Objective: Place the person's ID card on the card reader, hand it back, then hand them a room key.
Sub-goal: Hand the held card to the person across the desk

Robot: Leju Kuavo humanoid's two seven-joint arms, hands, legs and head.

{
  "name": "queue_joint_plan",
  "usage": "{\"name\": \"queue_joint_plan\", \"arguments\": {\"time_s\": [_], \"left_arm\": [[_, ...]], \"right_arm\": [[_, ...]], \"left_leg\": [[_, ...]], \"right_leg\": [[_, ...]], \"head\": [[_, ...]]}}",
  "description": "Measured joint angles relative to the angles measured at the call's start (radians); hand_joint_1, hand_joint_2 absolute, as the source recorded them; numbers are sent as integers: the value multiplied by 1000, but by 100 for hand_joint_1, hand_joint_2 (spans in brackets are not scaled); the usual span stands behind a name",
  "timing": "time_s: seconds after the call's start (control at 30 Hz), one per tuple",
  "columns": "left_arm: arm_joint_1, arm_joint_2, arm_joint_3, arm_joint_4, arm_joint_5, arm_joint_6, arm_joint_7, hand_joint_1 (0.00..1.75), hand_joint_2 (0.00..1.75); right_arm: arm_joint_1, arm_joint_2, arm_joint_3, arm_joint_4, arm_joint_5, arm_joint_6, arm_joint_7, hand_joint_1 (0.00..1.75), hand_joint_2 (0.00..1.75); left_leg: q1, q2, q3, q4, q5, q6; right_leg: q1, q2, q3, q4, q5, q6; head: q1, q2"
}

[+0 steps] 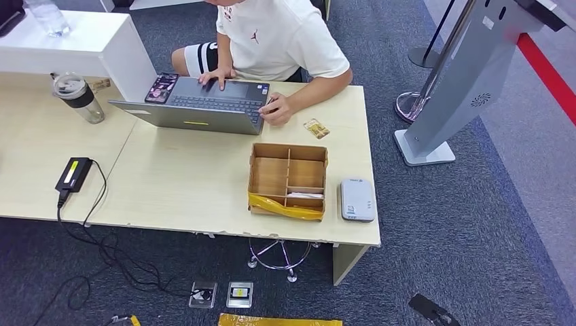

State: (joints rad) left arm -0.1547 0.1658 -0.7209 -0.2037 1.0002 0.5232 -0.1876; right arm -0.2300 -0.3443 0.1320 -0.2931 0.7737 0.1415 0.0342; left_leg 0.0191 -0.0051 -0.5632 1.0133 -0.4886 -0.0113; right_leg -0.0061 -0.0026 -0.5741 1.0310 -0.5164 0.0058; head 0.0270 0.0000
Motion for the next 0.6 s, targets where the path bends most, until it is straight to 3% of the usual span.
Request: {"name": "queue_joint_plan", "arguments": {"time_s": [0.23, 0.6], "left_arm": [[-7, -3, 2, 0, 17, 14, 11, 0, 175], [-9, 6, 2, 0, 9, -4, 18, 0, 175]], "right_arm": [[-57, 49, 24, 0, 1, -63, -2, 0, 175], [-25, 55, 59, 10, 24, -25, 37, 0, 175]], "left_leg": [[0, 0, 2, 0, 1, 1], [0, 1, 1, 0, 0, 0]], "right_leg": [[0, -1, 1, 0, 1, 0], [0, 1, 0, 0, 1, 0]], "head": [[0, 0], [0, 0]]}}
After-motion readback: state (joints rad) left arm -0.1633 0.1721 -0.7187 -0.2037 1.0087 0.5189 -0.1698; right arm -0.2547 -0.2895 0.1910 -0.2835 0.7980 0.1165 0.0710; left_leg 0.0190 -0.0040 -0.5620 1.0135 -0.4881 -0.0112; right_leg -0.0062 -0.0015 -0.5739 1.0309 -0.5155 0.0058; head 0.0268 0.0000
